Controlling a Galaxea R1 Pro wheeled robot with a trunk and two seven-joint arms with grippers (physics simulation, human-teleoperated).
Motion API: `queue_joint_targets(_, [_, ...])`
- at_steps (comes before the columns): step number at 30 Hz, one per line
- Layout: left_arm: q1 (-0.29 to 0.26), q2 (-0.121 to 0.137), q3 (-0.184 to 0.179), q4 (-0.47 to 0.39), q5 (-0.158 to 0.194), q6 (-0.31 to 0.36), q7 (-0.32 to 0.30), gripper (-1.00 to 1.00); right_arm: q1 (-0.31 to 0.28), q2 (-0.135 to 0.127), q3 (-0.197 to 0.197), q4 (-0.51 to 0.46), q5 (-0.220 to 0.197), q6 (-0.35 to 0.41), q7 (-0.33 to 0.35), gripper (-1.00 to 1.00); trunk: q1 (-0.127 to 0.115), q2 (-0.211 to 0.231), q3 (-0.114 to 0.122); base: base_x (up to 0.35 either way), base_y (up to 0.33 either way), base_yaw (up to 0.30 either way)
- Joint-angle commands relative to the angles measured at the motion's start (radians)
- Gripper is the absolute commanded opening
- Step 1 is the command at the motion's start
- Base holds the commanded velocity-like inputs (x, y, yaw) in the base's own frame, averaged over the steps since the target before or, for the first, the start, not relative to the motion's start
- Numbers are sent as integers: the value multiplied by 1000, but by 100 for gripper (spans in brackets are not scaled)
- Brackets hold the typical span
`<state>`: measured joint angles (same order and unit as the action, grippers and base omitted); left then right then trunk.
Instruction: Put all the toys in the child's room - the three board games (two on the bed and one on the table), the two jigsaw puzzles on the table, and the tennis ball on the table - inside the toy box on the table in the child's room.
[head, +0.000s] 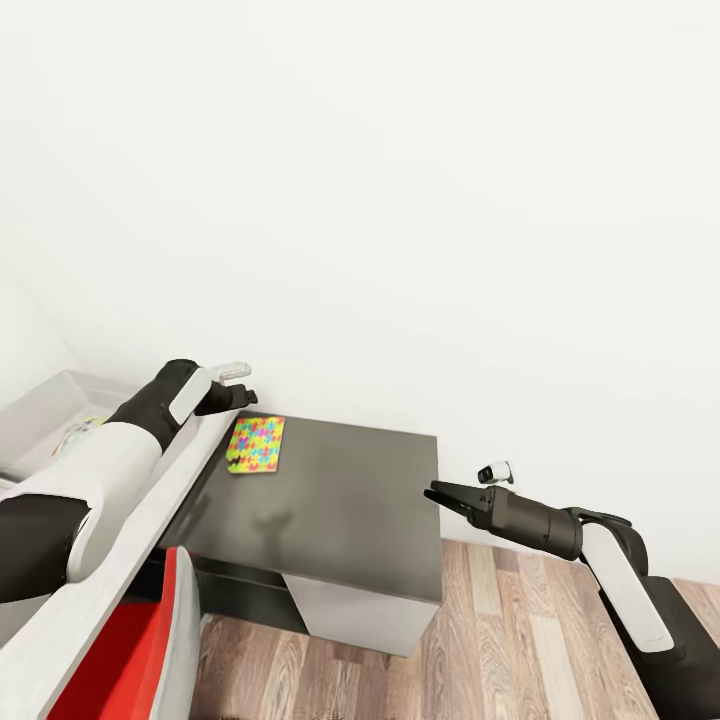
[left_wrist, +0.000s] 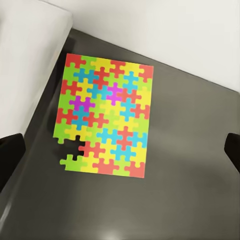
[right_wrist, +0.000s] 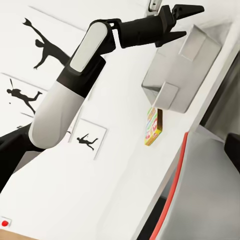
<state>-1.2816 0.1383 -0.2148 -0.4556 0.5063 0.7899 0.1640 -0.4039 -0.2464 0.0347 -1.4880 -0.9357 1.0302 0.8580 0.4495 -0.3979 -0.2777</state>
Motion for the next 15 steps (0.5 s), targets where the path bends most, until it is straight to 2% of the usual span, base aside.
queue_joint_targets(1, [-1, 1, -7, -1, 11, 3, 8, 100, -1, -1, 1, 0, 0, 4, 3, 100, 1, -2, -4, 0, 0, 0])
queue_joint_targets(15, [-1, 0, -6, -4, 11, -11, 8, 100, -1, 0, 1, 0, 0, 4, 3, 100, 1, -2, -27, 0, 0, 0])
